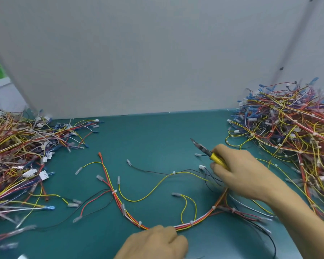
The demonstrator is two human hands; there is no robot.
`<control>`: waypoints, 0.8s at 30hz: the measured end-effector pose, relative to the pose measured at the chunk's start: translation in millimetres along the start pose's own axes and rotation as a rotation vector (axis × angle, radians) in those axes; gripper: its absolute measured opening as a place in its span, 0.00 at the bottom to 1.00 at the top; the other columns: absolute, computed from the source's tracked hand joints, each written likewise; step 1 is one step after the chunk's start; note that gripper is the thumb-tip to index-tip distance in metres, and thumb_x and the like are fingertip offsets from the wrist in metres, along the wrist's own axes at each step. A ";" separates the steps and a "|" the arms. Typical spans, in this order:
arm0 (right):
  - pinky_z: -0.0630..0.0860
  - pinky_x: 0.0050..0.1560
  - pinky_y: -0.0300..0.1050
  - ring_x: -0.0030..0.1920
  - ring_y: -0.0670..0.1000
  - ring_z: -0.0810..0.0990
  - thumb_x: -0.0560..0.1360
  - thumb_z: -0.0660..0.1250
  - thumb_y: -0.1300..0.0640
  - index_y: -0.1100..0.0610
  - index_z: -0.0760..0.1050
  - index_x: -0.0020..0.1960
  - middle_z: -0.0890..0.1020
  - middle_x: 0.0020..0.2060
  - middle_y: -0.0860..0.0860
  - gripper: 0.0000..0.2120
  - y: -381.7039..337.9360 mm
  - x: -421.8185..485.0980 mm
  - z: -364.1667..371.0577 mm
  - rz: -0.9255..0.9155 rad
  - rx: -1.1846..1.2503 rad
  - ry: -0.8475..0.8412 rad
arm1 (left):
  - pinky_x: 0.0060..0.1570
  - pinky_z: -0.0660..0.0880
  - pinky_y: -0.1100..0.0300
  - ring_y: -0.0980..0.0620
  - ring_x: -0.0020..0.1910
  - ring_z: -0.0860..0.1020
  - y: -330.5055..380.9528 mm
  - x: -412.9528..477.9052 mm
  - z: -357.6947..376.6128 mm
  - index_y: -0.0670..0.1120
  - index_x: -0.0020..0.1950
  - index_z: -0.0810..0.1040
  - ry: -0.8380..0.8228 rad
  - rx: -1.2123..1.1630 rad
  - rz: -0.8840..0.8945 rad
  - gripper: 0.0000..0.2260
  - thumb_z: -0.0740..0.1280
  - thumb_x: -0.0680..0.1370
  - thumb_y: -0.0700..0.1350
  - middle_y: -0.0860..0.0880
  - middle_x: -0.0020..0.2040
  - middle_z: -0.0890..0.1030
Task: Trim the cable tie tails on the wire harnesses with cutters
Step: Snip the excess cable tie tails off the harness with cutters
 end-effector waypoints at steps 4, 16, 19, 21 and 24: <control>0.73 0.40 0.51 0.39 0.57 0.75 0.76 0.59 0.53 0.51 0.66 0.44 0.76 0.36 0.51 0.04 6.5 1.2 -3.1 0.123 -0.028 0.018 | 0.21 0.72 0.69 0.54 0.24 0.71 3.8 -10.6 18.9 0.51 0.40 0.61 -0.002 -0.013 0.033 0.05 0.53 0.68 0.51 0.53 0.30 0.70; 0.73 0.44 0.46 0.45 0.57 0.75 0.73 0.66 0.41 0.51 0.71 0.44 0.73 0.40 0.51 0.14 24.4 -0.3 -5.0 0.379 -0.217 -0.171 | 0.37 0.76 0.68 0.65 0.39 0.75 -23.6 -24.8 -24.9 0.58 0.44 0.73 0.300 -0.133 0.020 0.04 0.60 0.73 0.54 0.64 0.45 0.74; 0.69 0.42 0.46 0.43 0.56 0.71 0.73 0.64 0.39 0.52 0.67 0.43 0.68 0.37 0.50 0.16 20.7 -1.0 3.2 0.385 -0.268 -0.182 | 0.40 0.74 0.60 0.57 0.41 0.77 -44.1 -26.0 -31.3 0.57 0.39 0.73 0.390 -0.117 -0.338 0.08 0.60 0.77 0.55 0.60 0.38 0.75; 0.68 0.41 0.46 0.43 0.56 0.70 0.74 0.62 0.40 0.53 0.66 0.46 0.66 0.36 0.49 0.16 17.5 -2.1 8.3 0.387 -0.301 -0.158 | 0.45 0.74 0.57 0.54 0.46 0.77 -58.4 -23.8 -35.4 0.56 0.39 0.73 0.287 -0.009 -0.640 0.15 0.56 0.78 0.63 0.56 0.38 0.76; 0.66 0.39 0.46 0.42 0.56 0.69 0.74 0.62 0.43 0.53 0.65 0.46 0.65 0.34 0.49 0.13 13.3 -3.9 14.1 0.376 -0.310 -0.107 | 0.44 0.75 0.59 0.49 0.45 0.77 -73.7 -17.4 -30.2 0.53 0.37 0.74 0.142 -0.007 -0.855 0.23 0.55 0.74 0.70 0.53 0.38 0.77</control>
Point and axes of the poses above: each hand's wrist, its own x-axis towards the middle knuckle, its own z-axis out of the palm, y = z × x, the point moved 1 cm from there along x, towards the middle knuckle
